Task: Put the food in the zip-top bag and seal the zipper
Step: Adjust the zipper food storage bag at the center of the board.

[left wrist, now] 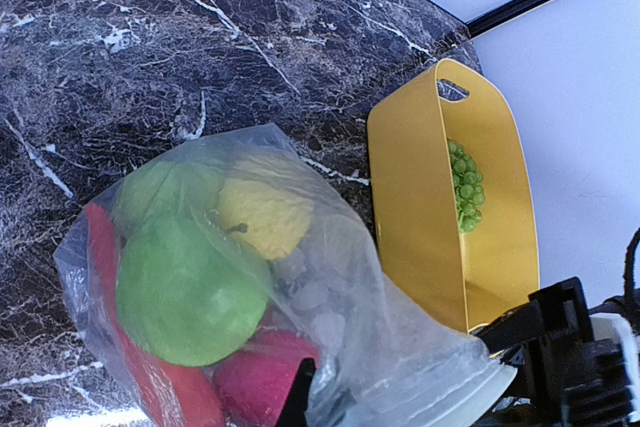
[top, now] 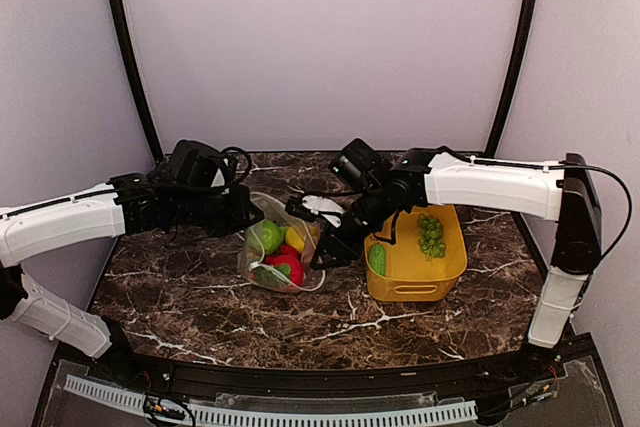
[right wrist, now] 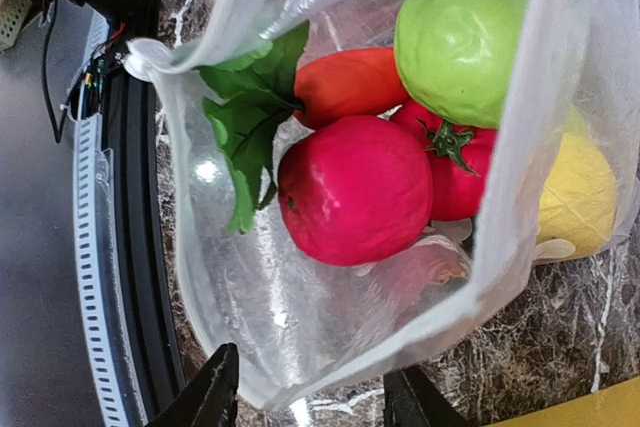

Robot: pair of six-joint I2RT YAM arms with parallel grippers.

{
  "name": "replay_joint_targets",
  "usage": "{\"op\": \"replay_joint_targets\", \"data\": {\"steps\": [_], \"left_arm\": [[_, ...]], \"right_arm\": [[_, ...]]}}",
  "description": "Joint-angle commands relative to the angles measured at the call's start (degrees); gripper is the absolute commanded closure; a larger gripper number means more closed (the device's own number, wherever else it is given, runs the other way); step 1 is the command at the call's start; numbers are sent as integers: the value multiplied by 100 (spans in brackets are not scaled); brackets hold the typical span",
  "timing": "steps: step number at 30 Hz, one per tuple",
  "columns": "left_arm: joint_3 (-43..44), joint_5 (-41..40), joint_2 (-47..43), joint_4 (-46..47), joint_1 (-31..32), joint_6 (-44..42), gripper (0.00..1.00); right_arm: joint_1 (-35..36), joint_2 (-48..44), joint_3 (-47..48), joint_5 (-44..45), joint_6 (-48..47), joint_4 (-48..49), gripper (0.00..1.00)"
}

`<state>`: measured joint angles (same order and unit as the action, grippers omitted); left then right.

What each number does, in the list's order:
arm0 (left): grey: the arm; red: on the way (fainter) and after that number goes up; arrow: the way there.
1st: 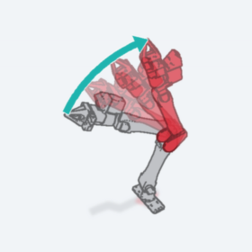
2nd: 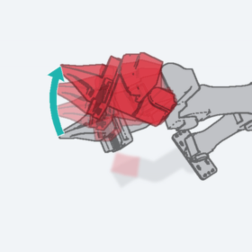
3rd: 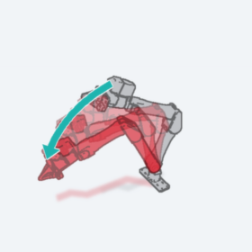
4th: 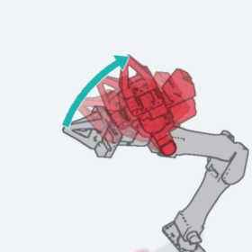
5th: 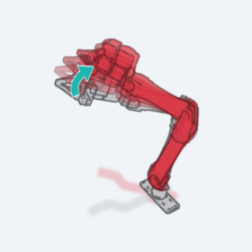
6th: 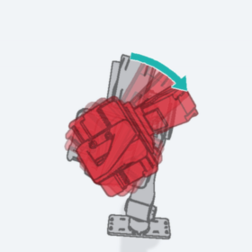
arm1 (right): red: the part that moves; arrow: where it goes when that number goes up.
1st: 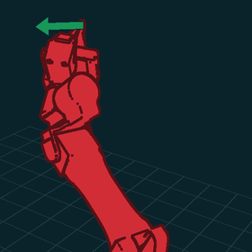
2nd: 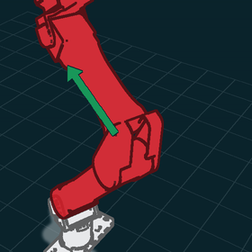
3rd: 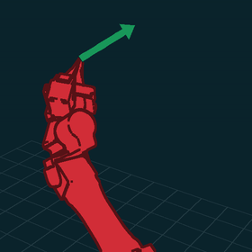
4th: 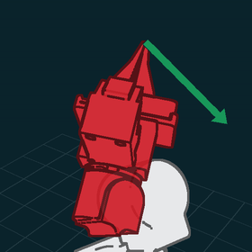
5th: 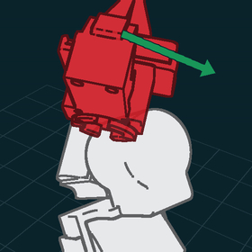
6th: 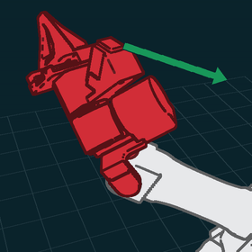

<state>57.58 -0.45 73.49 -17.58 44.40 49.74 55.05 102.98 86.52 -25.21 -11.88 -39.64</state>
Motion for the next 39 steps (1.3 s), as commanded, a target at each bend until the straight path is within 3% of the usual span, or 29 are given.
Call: {"op": "replay_joint_targets", "data": {"steps": [1, 5, 8, 14, 18, 23, 28, 31, 36, 39], "left_arm": [[0, -46, -49, -133, -11, -139, 99], [18, -57, -103, -158, -12, -251, 99], [120, 292, -79, -137, -12, -548, 99], [1246, 842, 49, -1142, -7, -2023, 99], [1332, 869, 24, -1268, -13, -2213, 99], [1335, 1368, 237, -1443, -3, -2209, 99], [1199, 1334, 284, -1551, -9, -2160, 99], [1025, 1266, 302, -1402, -6, -2087, 99], [913, 1111, 481, -1366, -3, -2028, 99], [919, 1008, 486, -1352, -10, -2001, 99]], "right_arm": [[-36, 295, 276, 491, 310, -27, 64], [-214, 316, 532, 224, 362, -193, 87], [-345, 234, 897, -752, 237, -407, 98], [-372, -132, 1629, -1740, 99, -794, 100], [-398, -44, 1563, -1161, 106, -750, 100], [-551, 136, 1617, -1029, 291, -751, 100], [-556, 219, 1617, -812, 274, -729, 100], [-557, 342, 1560, -552, 290, -758, 90], [-685, 308, 1686, -370, 145, -893, 47], [-817, 56, 1698, -442, -130, -953, 33]]}}
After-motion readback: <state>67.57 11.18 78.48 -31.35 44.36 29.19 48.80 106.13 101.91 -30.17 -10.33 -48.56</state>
